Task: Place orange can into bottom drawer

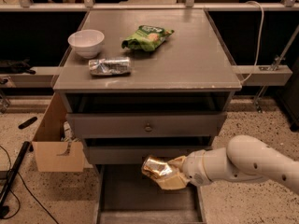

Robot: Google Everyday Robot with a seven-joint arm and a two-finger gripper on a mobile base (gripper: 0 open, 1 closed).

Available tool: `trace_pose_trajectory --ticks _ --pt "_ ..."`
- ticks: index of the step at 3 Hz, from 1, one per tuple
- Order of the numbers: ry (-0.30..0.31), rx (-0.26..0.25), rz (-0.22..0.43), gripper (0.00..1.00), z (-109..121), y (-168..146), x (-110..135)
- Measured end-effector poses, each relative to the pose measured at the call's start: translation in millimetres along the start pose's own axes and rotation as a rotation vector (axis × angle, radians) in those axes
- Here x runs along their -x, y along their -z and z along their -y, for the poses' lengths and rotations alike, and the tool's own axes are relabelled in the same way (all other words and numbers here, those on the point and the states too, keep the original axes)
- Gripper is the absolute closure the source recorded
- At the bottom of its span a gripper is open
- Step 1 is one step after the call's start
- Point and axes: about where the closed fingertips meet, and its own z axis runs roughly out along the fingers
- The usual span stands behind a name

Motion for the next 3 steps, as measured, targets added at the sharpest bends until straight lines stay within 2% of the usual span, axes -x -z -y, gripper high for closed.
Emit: trace_pose_trajectory --ticks 1,2,3 --pt "-0.035 0.039 -0.058 1.0 -1 -41 -34" --pt "-0.073 0.127 -0.138 1.0 2 -111 -81" --pt "-0.076 0.173 -0.217 1.0 30 -176 -118"
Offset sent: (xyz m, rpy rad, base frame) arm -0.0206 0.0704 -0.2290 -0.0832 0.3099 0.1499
